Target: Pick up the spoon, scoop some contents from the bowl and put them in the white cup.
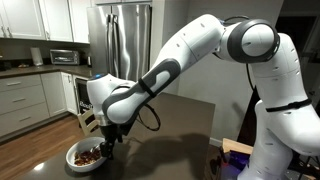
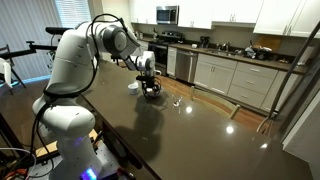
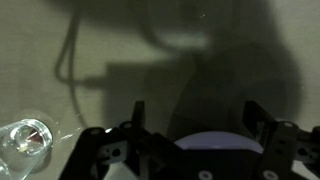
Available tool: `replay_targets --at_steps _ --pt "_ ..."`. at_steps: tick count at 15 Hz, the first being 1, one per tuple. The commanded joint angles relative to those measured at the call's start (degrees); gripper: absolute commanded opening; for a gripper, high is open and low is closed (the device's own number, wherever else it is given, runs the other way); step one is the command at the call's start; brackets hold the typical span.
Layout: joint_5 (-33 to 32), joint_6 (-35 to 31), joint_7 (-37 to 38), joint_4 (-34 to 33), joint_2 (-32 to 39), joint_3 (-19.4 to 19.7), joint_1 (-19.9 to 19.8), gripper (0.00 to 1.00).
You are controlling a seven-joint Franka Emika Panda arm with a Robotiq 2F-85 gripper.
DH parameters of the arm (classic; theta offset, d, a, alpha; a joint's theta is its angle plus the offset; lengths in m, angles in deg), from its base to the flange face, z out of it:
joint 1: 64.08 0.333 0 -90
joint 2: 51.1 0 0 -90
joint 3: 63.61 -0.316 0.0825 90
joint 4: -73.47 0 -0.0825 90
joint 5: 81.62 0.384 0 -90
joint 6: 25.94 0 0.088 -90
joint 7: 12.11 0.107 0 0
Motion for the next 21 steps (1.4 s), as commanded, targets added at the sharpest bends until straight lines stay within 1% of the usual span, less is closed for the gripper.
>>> replay_targets --at_steps 1,6,10,12,15,18,21 --pt "-2.18 0.35 3.85 2.22 -2.21 1.26 0.56 1.00" --pt "-2.84 0.53 6.96 4.18 -3.96 2.55 0.05 1.00" --pt "0.60 -2.62 7.17 7.64 -6.67 2.30 -2.21 1.00" --pt "3.46 -5.78 6.63 9.92 -8.62 1.88 -3.81 1.00" --pt "9.10 -12.39 5.34 13.77 -11.33 1.31 -6.05 1.00" --pt "13.57 -18.10 4.26 17.05 -13.08 0.83 -7.48 1.00" --pt "19.43 -23.51 1.85 19.68 -13.95 -0.74 -9.06 1.00"
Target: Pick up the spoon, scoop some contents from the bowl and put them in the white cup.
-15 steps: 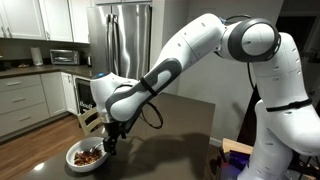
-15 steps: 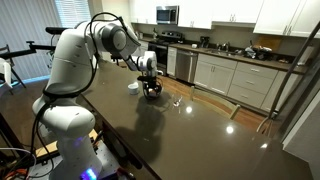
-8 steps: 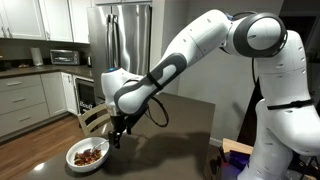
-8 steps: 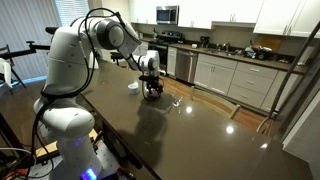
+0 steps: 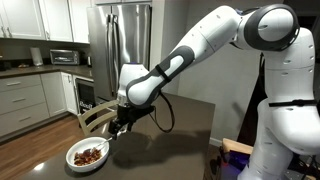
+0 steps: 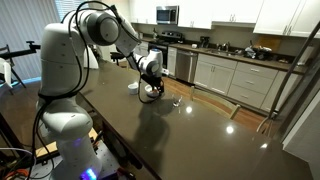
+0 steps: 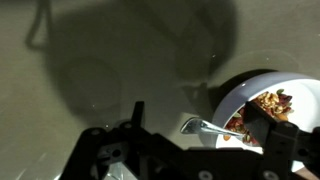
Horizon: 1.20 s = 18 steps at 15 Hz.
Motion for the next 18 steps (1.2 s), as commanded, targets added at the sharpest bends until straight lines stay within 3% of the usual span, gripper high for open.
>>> replay_targets --at_steps 1,5,10,14,18 --pt "8.00 -6.66 -4.69 4.86 -2.64 -3.00 -2.82 1.00" --pt "19.00 -11.51 -11.72 5.48 -1.56 -7.25 -5.35 1.00" --pt "16.23 -9.38 -8.76 4.10 -0.78 -5.83 -3.75 1.00" --pt "22.64 -8.42 -12.60 1.97 0.85 -8.35 -6.23 1.00" --pt "25.26 -7.77 -13.84 1.14 1.52 -8.47 -7.59 1.00"
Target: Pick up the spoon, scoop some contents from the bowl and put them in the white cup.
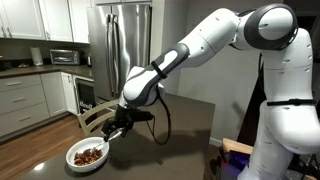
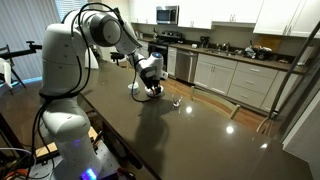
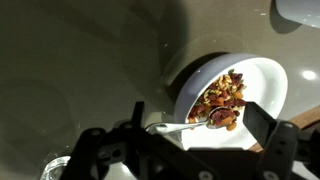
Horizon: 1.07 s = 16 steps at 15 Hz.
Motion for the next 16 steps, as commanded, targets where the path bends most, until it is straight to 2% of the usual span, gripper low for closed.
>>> replay_targets --at_steps 1,5,7,10,13,16 --pt "2.97 1.89 -3.27 -1.62 0.93 -0.79 -2.48 1.00" --pt "3.54 2.85 -4.21 -1.58 0.98 -0.49 -4.36 1.00" --pt "7.89 3.38 -8.37 -1.97 1.16 -2.08 -6.77 1.00" --pt "17.65 4.28 -17.53 -3.03 1.62 -3.97 -9.52 1.00" --pt "26.03 6.38 -25.52 -3.70 1.89 -3.83 -10.14 1.00" --pt "31.76 9.05 -31.25 -3.26 1.72 -2.47 -9.46 1.00"
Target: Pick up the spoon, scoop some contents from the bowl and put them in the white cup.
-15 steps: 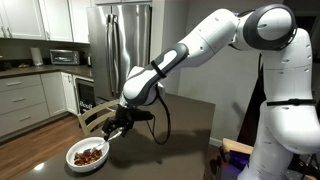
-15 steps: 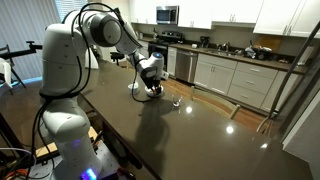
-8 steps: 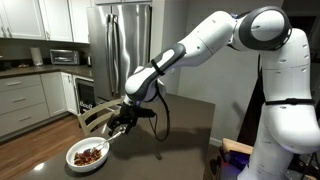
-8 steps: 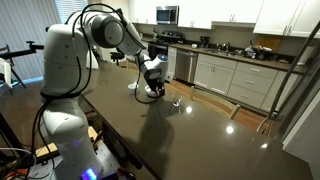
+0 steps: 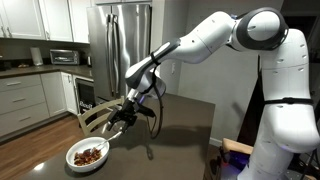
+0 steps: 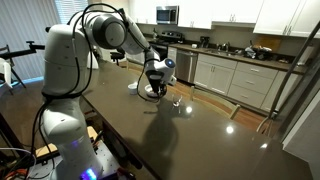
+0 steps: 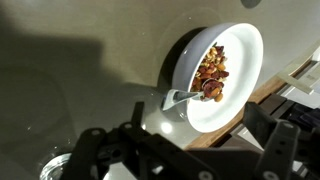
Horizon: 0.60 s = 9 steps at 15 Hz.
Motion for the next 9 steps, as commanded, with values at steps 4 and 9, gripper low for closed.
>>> replay_targets --at_steps 4,9 --pt "8.44 4.23 -9.48 0.82 0.73 1.93 0.90 1.00" --pt "8.32 1.99 -10.43 1.25 2.48 3.02 2.72 1.00"
